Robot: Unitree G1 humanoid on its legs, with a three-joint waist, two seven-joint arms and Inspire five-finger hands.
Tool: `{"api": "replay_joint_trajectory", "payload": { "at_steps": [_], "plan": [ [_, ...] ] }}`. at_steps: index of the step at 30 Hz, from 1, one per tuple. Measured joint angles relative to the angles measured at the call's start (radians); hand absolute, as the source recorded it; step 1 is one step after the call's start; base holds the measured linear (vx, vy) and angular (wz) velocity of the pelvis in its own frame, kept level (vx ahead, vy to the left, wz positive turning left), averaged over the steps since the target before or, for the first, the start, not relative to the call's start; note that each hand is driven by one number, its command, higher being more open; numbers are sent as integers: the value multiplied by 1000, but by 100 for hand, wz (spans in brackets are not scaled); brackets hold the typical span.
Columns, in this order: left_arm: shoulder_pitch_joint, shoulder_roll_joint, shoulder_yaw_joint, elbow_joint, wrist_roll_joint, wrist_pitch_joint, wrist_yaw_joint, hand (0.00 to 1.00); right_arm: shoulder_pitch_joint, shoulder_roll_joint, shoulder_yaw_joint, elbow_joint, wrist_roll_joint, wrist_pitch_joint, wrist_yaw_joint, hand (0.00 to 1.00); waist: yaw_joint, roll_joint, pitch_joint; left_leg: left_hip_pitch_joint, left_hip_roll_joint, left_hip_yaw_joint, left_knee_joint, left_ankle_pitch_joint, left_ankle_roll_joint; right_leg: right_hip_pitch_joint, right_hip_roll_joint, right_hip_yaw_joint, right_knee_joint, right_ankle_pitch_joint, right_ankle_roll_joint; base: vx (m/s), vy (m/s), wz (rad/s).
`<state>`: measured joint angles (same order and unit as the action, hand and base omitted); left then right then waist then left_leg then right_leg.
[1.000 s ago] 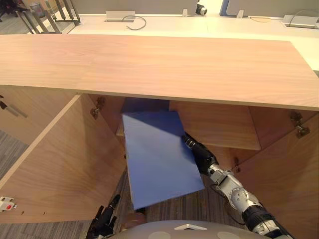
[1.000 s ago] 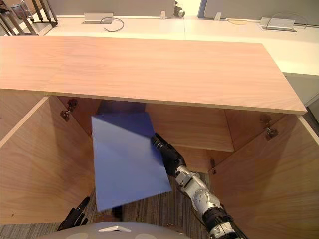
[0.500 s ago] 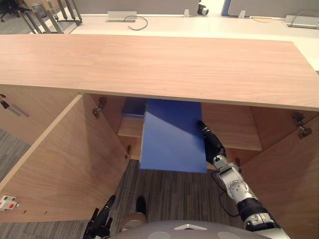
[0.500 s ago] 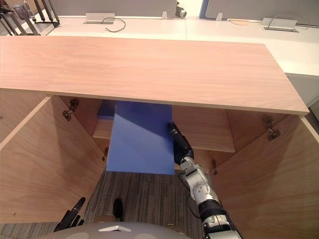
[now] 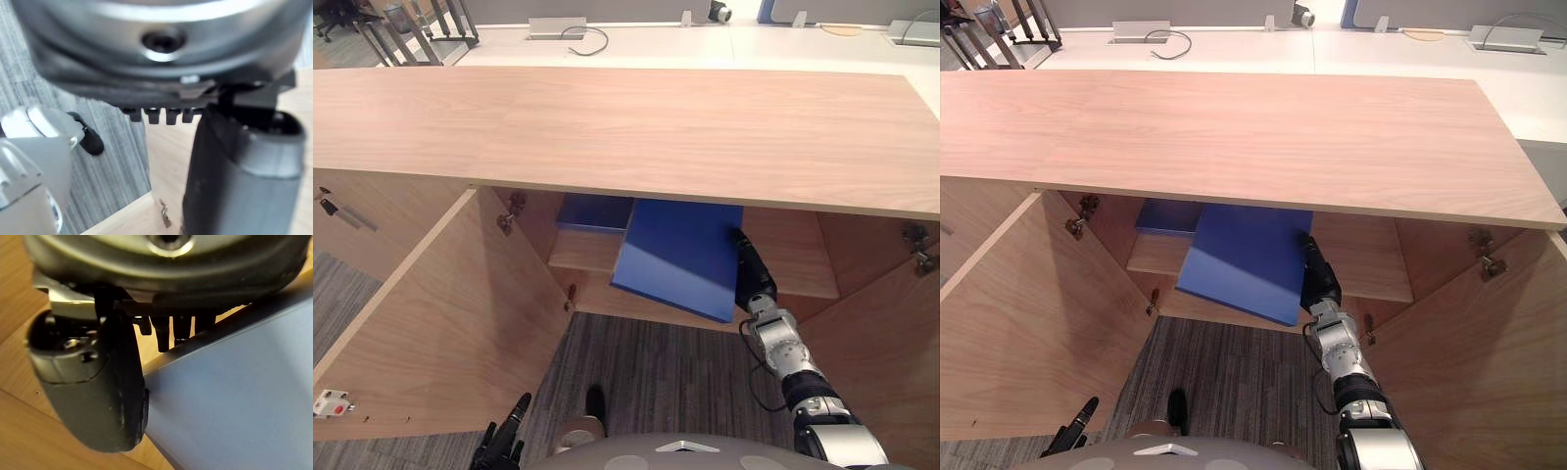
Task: Walk over to the cabinet, pick up the folder, carry it to the office cabinet, place the folder inside the office cabinet, then close the office cabinet door
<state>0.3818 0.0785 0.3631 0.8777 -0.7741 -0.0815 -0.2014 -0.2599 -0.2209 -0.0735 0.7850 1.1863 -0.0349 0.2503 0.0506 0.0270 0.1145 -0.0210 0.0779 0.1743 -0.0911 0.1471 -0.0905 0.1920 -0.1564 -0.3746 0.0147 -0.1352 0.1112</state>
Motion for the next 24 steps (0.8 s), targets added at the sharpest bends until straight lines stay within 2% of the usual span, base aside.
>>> {"api": "replay_joint_trajectory", "payload": {
  "at_steps": [9, 13, 15, 17, 19, 20, 21, 23, 24],
  "plan": [
    [5, 1, 20, 50, 48, 9, -2, 100, -6, -18, -47, 32, 7, -10, -8, 0, 1, 13, 11, 51, -30, 23, 1, -23, 16, 36, -32, 10, 0, 5, 11, 20, 3, -6],
    [14, 2, 20, 56, 78, 18, -5, 100, -11, -18, -58, 35, 7, -17, -22, 0, 1, 25, 24, 65, -37, 39, 5, -27, 23, 39, -44, 24, 4, 14, 26, -38, 16, -12],
    [10, 3, 15, 55, 78, 18, -11, 100, -26, -18, -76, 35, 9, -21, -23, 0, -3, 33, 52, 62, -37, 38, 23, -31, 33, 35, -51, 24, 29, 16, 29, -55, 17, 0],
    [2, 4, 5, 54, 78, 18, -14, 100, -43, -26, -93, 34, 9, -33, -24, 0, -2, 45, 96, 28, -30, 35, 117, -76, 42, 28, -61, 24, 69, 16, 29, -132, 59, 5],
    [-3, -1, -1, 54, 78, 19, -14, 100, -79, -42, -109, 23, 13, -43, -34, 0, -3, 75, 138, -65, -4, 28, 283, -150, 56, -18, -68, 24, 132, 4, 27, -134, 71, -2],
    [-7, -1, -1, 54, 78, 19, -14, 100, -89, -43, -116, 14, 15, -45, -39, 0, -3, 84, 151, -90, 4, 27, 322, -165, 60, -32, -69, 25, 151, 0, 27, -236, 138, -5],
    [-30, -2, 4, 51, 78, 19, -6, 100, -94, -39, -127, -78, 34, -52, -58, 0, 1, 106, 192, -160, 23, 30, 431, -203, 71, -97, -85, 26, 258, -46, 28, -251, 137, -4],
    [-39, -3, 5, 35, 78, 19, -2, 100, -103, -28, -127, -149, 44, -59, -64, 0, 1, 107, 213, -205, 28, 36, 488, -221, 79, -166, -107, 39, 362, -86, 28, -243, 93, -10],
    [-40, -5, 5, 11, 78, 18, 2, 100, -122, -9, -122, -215, 50, -63, -65, 0, 4, 100, 220, -263, 36, 52, 542, -239, 87, -255, -128, 64, 463, -124, 26, -223, 48, -24]
  ]
}}
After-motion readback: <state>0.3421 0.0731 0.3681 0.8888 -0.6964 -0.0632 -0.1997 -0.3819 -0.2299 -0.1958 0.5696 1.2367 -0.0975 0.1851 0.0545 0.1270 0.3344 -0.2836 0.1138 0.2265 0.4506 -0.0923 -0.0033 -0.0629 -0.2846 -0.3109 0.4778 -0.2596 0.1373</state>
